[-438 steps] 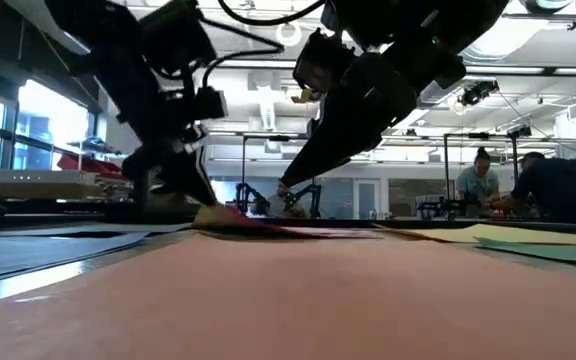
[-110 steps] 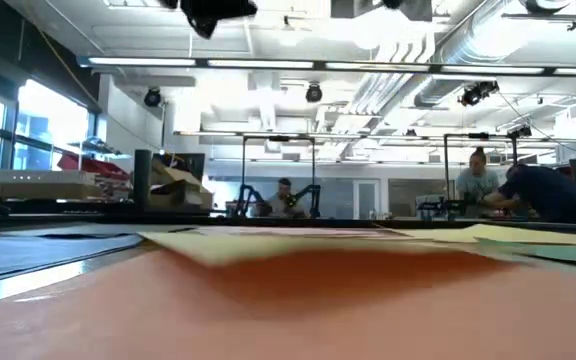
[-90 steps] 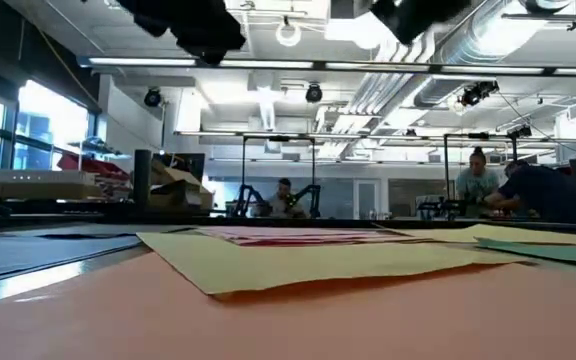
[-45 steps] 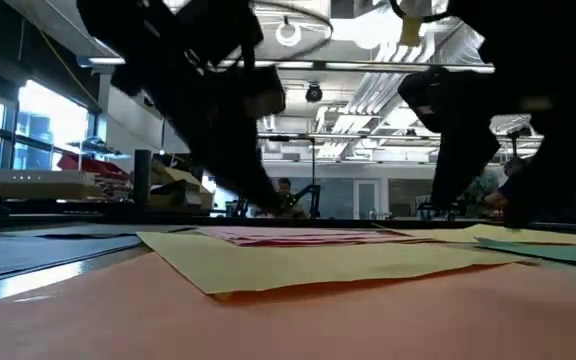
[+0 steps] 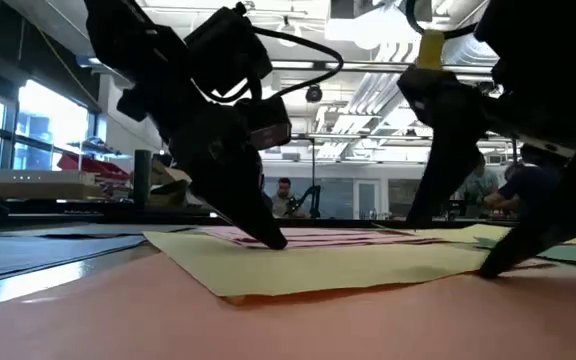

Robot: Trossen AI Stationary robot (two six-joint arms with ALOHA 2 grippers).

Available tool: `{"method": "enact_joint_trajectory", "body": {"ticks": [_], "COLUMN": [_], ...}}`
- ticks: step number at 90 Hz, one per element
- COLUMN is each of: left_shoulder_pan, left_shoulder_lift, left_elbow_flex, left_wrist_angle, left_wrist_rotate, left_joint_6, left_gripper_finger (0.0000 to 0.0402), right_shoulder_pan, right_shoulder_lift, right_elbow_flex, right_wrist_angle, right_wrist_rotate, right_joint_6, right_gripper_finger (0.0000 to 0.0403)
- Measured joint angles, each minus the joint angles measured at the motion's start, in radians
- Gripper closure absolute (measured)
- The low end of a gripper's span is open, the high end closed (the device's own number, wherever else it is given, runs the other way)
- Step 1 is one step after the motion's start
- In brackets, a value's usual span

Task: Organize paper
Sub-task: Stack the yellow paper on top of the yellow paper

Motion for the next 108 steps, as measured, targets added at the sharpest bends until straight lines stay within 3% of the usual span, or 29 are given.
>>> {"method": "enact_joint_trajectory", "body": {"ticks": [17, 47, 63, 74, 85, 108], "left_shoulder_pan": [-0.001, -0.001, -0.001, -0.002, -0.002, -0.019], "left_shoulder_lift": [0.004, 0.005, 0.006, -0.009, -0.072, -0.342], "left_elbow_flex": [0.0, -0.002, -0.003, -0.004, -0.011, -0.006], "left_wrist_angle": [0.001, 0.008, 0.028, 0.051, 0.012, -0.023], "left_wrist_rotate": [0.005, 0.005, 0.008, 0.007, -0.005, -0.193], "left_joint_6": [0.0, -0.001, -0.012, -0.013, 0.022, 0.281], "left_gripper_finger": [0.0394, 0.0394, 0.0394, 0.0394, 0.0395, 0.0395], "right_shoulder_pan": [0.006, 0.025, -0.02, -0.054, -0.065, -0.055], "right_shoulder_lift": [0.001, -0.033, -0.033, -0.033, -0.042, -0.179], "right_elbow_flex": [-0.003, 0.035, 0.035, 0.035, 0.039, 0.133], "right_wrist_angle": [0.018, -0.02, -0.021, -0.021, -0.027, -0.19], "right_wrist_rotate": [0.177, 0.195, 0.189, 0.093, 0.079, 0.061], "right_joint_6": [0.0, 0.039, 0.06, 0.065, 0.117, 0.223], "right_gripper_finger": [0.0192, 0.0233, 0.028, 0.0359, 0.0397, 0.0403]}}
